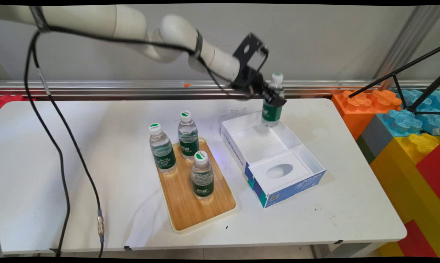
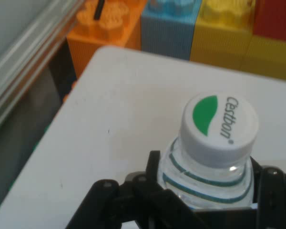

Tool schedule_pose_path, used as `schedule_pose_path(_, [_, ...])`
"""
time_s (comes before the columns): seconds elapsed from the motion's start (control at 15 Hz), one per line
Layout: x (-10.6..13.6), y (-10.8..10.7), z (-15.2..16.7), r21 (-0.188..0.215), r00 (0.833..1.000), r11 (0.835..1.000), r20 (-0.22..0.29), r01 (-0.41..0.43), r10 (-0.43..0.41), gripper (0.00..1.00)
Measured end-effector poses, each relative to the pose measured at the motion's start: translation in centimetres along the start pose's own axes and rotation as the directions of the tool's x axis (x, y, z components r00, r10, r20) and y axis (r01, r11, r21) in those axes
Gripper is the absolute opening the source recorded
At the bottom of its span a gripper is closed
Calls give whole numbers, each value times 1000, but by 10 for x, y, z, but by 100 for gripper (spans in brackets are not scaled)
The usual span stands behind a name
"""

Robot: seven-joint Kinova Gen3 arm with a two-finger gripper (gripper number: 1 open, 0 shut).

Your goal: Place the picked object on the tray

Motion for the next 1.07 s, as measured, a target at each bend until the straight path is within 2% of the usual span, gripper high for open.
schedule_pose_path(0.27, [49,13,-43,0,999,1000,-17,28,-28,0])
schedule_pose_path(0.53, [89,30,-101,1,999,1000,-27,28,-28,0])
schedule_pose_path(0.8, [106,41,-165,8,1000,1000,-9,11,-11,0])
schedule_pose_path(1.07, [105,47,-235,3,1000,1000,24,-4,4,0])
